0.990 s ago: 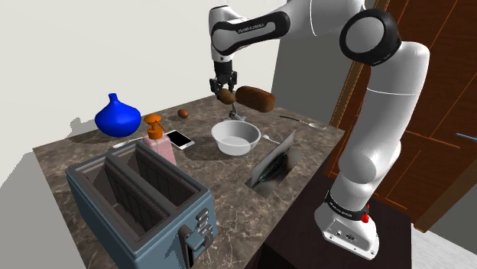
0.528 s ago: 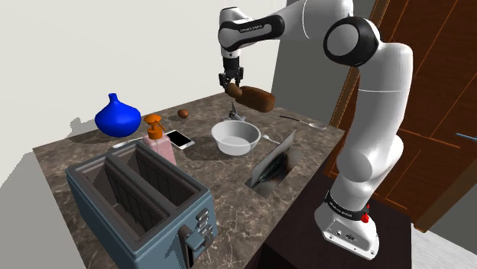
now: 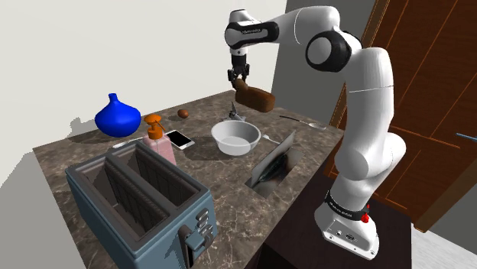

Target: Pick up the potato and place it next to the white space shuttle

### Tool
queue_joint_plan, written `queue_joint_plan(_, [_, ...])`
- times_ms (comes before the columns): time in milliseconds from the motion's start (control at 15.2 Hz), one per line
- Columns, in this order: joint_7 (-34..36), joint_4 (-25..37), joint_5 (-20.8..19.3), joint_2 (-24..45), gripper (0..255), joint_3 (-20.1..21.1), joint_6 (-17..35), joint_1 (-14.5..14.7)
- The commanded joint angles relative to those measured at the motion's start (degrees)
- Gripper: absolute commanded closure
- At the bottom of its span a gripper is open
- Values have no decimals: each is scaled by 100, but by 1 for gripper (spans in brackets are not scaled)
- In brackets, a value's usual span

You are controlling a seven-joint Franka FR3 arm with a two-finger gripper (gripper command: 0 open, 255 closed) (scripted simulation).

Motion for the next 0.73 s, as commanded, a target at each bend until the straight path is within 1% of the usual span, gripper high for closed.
queue_joint_plan(0, [-215, 580, -10, 366, 255, -61, -182, -87])
queue_joint_plan(132, [-429, 1266, -17, 796, 255, -120, -407, -166])
queue_joint_plan(264, [-656, 2165, -25, 1340, 255, -179, -729, -227])
queue_joint_plan(330, [-727, 2495, -28, 1536, 255, -198, -854, -238])
queue_joint_plan(660, [-647, 1818, -29, 1366, 255, -186, -355, -294])
